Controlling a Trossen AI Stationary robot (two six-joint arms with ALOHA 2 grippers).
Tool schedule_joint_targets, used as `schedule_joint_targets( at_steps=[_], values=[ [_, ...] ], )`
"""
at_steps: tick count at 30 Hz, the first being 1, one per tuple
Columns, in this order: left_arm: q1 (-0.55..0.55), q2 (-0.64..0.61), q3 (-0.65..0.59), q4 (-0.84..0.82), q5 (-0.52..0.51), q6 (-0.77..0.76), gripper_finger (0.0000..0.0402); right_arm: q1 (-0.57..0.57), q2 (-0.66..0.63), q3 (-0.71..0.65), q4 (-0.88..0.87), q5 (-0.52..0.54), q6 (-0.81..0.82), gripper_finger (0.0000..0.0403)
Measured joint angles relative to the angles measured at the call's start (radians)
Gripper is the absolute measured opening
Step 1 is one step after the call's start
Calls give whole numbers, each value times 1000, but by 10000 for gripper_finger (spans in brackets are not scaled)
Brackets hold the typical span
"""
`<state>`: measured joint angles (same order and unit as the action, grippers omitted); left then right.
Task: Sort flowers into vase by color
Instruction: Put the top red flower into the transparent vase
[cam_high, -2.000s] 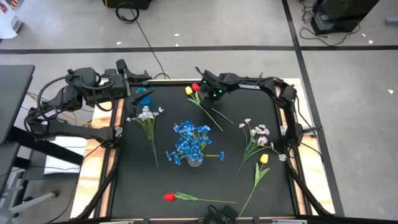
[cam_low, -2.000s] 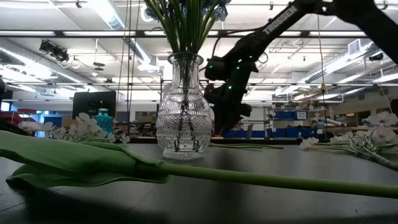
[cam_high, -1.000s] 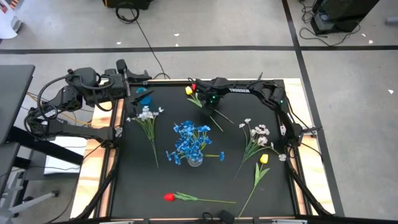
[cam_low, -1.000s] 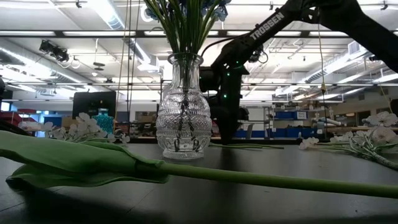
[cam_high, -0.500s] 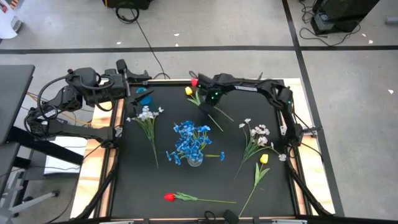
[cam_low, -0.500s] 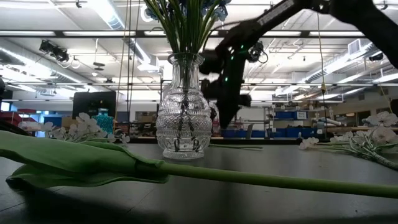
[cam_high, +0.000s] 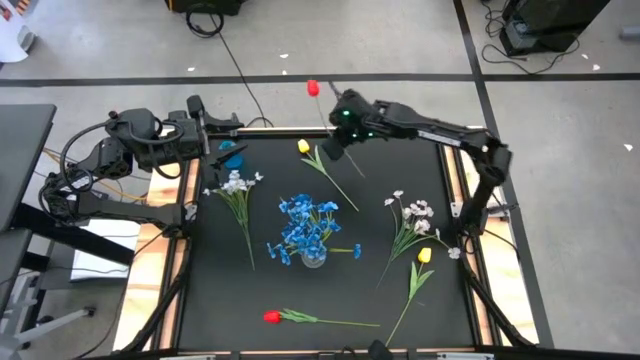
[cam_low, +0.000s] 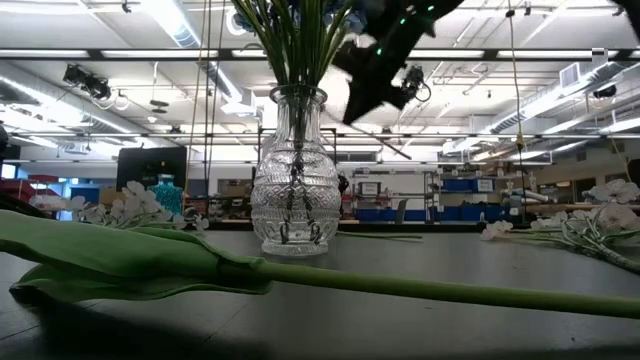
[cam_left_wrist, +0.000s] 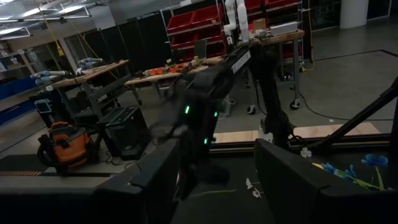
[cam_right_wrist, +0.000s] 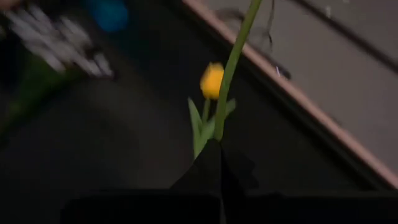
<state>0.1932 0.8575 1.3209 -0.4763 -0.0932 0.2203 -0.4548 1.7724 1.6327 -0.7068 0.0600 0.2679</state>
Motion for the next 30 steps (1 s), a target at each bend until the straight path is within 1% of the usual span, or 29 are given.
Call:
schedule_joint_targets(
  at_steps=[2, 7, 11, 15, 18, 22, 26, 28, 30],
  values=[
    [0, 0, 0, 0, 0, 0, 215, 0, -61, -67, 92, -16, 2, 1],
    [0, 0, 0, 0, 0, 0, 215, 16, -219, -284, 391, -111, 44, 1],
    [0, 0, 0, 0, 0, 0, 215, 62, -341, -459, 596, -116, 56, 1],
    [0, 0, 0, 0, 0, 0, 215, 122, -451, -591, 783, -70, 24, 1],
    [0, 0, 0, 0, 0, 0, 215, 174, -512, -670, 882, -25, -21, 1],
    [0, 0, 0, 0, 0, 0, 215, 246, -573, -751, 1001, 1, -94, 2],
    [0, 0, 0, 0, 0, 0, 215, 334, -609, -844, 1143, 47, -95, 2],
    [0, 0, 0, 0, 0, 0, 215, 383, -620, -907, 1268, 92, -98, 2],
    [0, 0, 0, 0, 0, 0, 215, 431, -625, -979, 1436, 125, -131, 2]
  ],
)
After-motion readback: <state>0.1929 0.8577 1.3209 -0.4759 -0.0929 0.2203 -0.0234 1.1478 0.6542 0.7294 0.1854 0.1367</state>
